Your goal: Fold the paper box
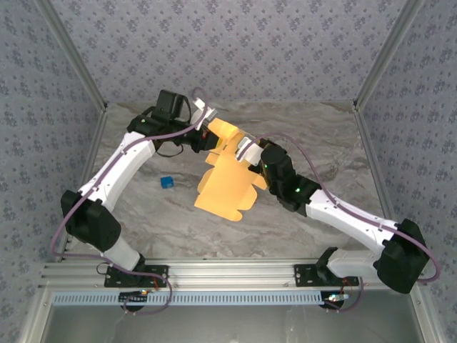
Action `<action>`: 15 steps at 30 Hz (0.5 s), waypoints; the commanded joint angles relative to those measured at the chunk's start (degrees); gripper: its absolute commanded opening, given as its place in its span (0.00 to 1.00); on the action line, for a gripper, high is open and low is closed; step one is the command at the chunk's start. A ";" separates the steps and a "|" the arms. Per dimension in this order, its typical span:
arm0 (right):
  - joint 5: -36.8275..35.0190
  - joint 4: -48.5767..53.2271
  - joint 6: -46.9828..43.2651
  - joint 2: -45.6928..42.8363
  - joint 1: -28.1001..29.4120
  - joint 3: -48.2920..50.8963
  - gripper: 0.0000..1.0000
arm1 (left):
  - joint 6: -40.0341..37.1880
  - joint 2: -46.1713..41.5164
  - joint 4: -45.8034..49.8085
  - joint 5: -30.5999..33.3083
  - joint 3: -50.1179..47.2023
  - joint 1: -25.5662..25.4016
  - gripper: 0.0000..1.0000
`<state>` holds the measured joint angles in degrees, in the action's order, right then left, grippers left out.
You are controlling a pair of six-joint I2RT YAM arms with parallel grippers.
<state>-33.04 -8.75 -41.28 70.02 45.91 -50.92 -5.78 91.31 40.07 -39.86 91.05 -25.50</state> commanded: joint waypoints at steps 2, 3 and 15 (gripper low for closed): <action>-5.94 -0.33 -1.13 0.55 -0.48 1.53 0.00 | 2.24 0.10 -0.88 -0.47 0.84 1.59 0.00; -5.90 -0.39 -1.17 0.68 -0.50 1.70 0.00 | 2.41 0.10 -0.88 -0.55 0.63 1.64 0.00; 7.91 20.42 11.66 0.62 -4.87 -5.97 0.00 | 2.44 -0.12 -0.88 2.40 -0.56 2.23 0.07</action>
<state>-27.97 -1.69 -36.42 70.83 44.03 -53.80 -4.82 92.05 40.36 -39.57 90.45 -25.17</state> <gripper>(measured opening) 0.054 0.070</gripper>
